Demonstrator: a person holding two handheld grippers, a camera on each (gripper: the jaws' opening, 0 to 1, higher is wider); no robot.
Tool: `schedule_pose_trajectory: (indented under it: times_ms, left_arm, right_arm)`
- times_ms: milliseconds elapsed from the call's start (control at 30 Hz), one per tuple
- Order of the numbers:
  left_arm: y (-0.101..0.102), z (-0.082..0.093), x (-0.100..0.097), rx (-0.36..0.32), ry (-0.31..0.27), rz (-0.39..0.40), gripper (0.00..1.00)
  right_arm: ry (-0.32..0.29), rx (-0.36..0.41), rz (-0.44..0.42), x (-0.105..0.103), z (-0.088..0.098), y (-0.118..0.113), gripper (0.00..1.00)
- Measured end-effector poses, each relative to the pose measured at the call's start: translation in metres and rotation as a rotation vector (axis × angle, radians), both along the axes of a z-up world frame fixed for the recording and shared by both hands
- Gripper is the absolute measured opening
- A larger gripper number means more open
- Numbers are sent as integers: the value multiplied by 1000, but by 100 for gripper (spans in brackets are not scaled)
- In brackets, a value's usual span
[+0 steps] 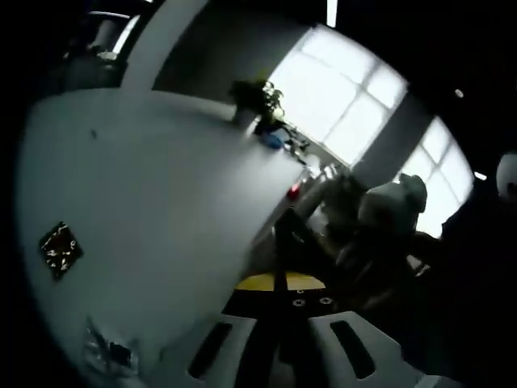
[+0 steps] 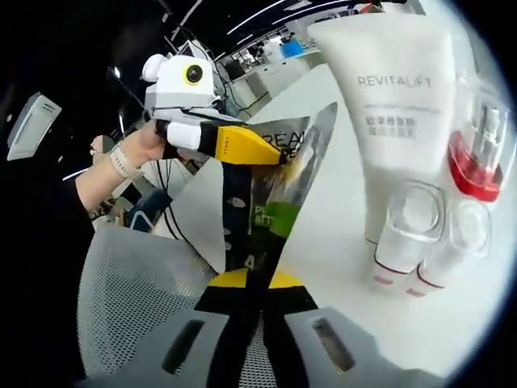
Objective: Arrange the skincare products in the storage area until every visible bottle or jar stands upright without overlapping.
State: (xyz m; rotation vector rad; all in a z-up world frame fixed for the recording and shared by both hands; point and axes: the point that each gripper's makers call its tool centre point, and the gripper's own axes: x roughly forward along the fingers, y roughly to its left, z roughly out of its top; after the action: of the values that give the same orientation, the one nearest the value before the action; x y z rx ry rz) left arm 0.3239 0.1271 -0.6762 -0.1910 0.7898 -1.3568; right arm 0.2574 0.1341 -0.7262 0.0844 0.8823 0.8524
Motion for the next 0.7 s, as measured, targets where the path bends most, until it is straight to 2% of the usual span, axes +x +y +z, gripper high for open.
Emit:
schedule_pose_trajectory:
  times_ms: [167, 300, 400, 533, 600, 700]
  left_arm:
    - [0, -11, 3, 39, 6, -8, 0]
    - [1, -24, 9, 95, -10, 0, 0]
    - [0, -27, 13, 99, -17, 6, 0]
    - [-1, -33, 20, 125, -31, 3, 0]
    - [-2, -38, 23, 151, -60, -11, 0]
    - [-3, -44, 26, 171, -58, -10, 0]
  right_arm:
    - [-6, -50, 9, 0, -8, 1, 7]
    - [3, -59, 12, 3, -13, 0, 8]
    - [-5, -102, 12, 6, -18, -3, 8]
    - [-5, -119, 6, 9, -22, -4, 9]
    - [0, -122, 7, 9, -25, -3, 9]
    - [-3, -139, 8, 10, -30, -5, 9]
